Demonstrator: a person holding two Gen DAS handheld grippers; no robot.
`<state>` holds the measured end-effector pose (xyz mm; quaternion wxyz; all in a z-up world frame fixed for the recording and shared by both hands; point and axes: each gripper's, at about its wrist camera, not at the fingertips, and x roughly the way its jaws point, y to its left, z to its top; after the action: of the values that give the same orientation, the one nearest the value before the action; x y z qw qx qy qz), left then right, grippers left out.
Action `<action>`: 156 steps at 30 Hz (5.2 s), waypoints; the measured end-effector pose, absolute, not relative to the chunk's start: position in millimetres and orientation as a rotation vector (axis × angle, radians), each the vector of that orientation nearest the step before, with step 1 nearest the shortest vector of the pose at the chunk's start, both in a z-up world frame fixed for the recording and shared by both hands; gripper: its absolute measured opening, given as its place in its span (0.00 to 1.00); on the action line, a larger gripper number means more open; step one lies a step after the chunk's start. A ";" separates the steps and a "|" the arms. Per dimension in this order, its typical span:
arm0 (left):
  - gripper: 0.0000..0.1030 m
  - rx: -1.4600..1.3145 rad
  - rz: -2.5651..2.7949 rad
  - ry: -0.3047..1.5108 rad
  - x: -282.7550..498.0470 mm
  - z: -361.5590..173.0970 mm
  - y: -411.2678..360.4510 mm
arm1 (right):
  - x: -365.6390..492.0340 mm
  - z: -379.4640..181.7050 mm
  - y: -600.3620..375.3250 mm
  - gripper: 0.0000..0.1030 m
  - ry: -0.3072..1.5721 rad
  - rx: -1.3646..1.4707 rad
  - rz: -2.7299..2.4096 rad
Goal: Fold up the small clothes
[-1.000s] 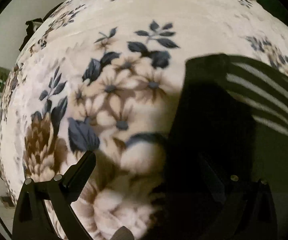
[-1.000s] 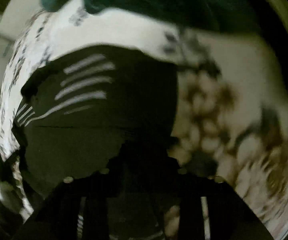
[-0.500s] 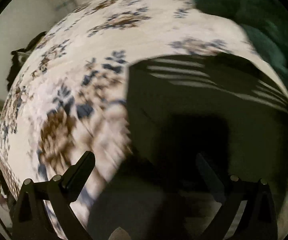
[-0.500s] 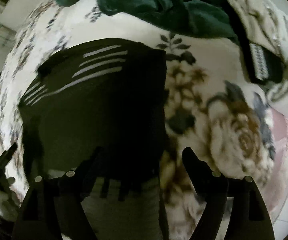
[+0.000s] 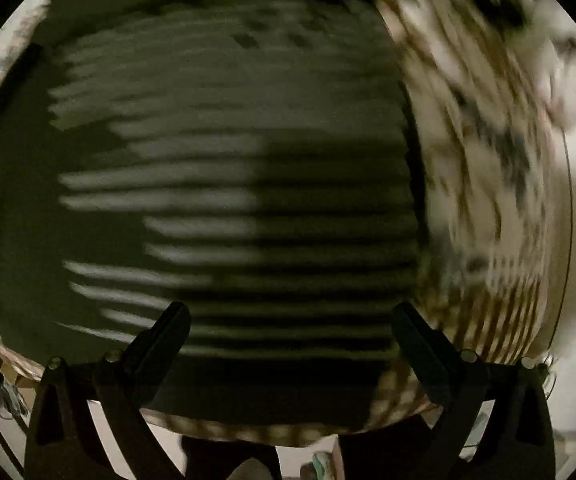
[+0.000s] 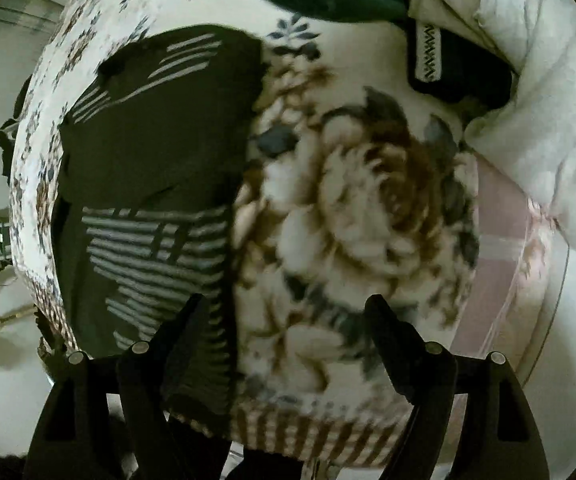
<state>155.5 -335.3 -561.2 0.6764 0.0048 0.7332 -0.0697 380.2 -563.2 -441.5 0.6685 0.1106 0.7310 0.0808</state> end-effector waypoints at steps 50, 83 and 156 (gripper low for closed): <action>0.04 -0.876 0.143 1.335 106.4 -522.9 26.5 | 645.4 -470.6 9.2 0.05 1.575 -0.134 0.406; 0.06 -0.606 0.070 1.426 144.6 -553.9 79.0 | 243.3 -559.3 -160.0 0.59 1.900 0.268 0.235; 0.06 -0.416 -0.175 1.420 263.8 -514.5 70.9 | 186.2 -561.3 -232.9 0.06 1.687 0.697 0.093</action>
<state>263.8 70.9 -514.5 0.7351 -0.1891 0.6462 -0.0795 186.2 -232.9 -561.3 0.6109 0.3020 0.7308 0.0401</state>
